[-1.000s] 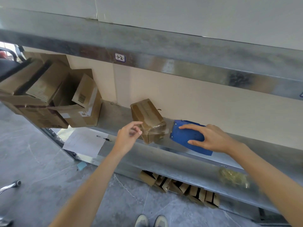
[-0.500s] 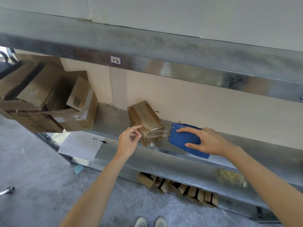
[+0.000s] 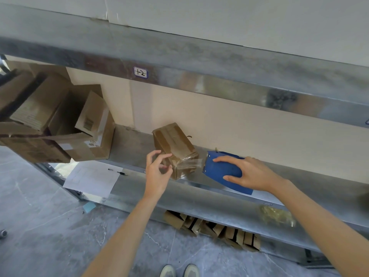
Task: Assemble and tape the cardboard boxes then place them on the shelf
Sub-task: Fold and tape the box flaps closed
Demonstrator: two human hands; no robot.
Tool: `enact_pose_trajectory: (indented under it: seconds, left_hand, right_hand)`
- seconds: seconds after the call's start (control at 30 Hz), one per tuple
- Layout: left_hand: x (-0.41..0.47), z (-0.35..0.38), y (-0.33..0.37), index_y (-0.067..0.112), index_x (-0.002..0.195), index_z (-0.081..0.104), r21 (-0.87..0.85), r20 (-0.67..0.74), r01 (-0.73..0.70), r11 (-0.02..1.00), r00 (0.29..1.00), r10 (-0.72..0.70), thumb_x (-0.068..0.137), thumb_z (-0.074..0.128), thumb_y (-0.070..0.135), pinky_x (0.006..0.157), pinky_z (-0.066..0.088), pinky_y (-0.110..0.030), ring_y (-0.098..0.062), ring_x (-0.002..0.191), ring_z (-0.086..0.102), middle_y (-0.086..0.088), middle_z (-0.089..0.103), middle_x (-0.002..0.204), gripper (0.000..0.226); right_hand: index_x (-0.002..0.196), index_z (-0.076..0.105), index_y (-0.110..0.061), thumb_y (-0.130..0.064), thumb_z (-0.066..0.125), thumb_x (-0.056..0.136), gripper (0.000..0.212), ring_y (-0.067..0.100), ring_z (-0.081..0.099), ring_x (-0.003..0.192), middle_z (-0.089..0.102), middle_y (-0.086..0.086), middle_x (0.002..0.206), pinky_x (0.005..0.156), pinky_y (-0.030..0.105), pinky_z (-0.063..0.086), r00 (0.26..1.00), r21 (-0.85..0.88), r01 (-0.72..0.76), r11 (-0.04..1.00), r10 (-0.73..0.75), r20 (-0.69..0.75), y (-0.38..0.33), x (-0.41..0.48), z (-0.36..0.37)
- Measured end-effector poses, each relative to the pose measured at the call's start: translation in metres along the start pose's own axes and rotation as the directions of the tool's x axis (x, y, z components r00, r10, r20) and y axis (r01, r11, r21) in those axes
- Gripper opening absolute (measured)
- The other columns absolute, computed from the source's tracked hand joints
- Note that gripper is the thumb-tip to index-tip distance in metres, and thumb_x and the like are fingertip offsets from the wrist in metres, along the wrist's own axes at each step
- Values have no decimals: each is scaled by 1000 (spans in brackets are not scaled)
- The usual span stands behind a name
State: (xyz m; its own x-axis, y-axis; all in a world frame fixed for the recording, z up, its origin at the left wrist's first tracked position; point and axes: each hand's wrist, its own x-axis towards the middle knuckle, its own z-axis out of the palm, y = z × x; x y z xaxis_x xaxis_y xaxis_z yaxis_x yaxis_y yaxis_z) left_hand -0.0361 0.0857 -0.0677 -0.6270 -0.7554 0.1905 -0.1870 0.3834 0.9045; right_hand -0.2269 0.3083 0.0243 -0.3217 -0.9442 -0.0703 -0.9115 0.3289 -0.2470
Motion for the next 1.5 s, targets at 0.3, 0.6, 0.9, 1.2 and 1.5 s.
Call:
enact_pose_trajectory:
  seconds: [0.3, 0.6, 0.9, 1.2, 1.5]
  left_hand:
    - [9, 1, -7, 27, 101, 64, 330, -8, -177, 927, 982, 190, 75, 78, 15, 104, 33, -39, -17, 137, 40, 7, 50, 146, 32]
    - [25, -3, -8, 17, 96, 60, 289, 52, -196, 937, 981, 189, 87, 64, 3, 120, 24, -50, -21, 139, 44, -1, 67, 123, 18]
    - [23, 4, -15, 16, 112, 63, 301, 24, -183, 936, 983, 185, 84, 68, 3, 116, 31, -56, -19, 140, 42, 1, 61, 125, 31]
    - [16, 4, -18, 18, 133, 44, 320, 200, -231, 919, 965, 173, 71, 77, 25, 117, 30, -53, -20, 150, 19, 3, 38, 133, 71]
    - [19, -3, -18, 18, 129, 51, 315, 161, -229, 921, 969, 186, 72, 86, 35, 105, 47, -38, -14, 133, 44, 6, 46, 133, 69]
  right_hand:
    - [137, 38, -56, -46, 61, 92, 51, 6, 49, 52, 42, -8, 44, 48, 20, 31, 1000, 15, -23, 1000, 23, -7, -1, 0, -1]
    - [138, 34, -58, -49, 58, 92, 52, 4, 49, 53, 44, -6, 48, 47, 20, 27, 1000, -20, -20, 1000, 20, -8, 0, 3, 2]
    - [137, 32, -60, -50, 58, 92, 53, 10, 45, 48, 44, -6, 49, 49, 19, 29, 999, -29, -42, 999, 42, -8, 0, 6, 3]
    - [136, 32, -62, -47, 60, 91, 55, 4, 49, 52, 49, -15, 49, 47, 19, 27, 999, -31, -49, 998, 49, 7, 0, 13, 0]
    - [135, 31, -66, -57, 57, 90, 53, 10, 40, 46, 43, -7, 47, 52, 17, 28, 1000, -58, -11, 998, 11, -2, -1, 24, -6]
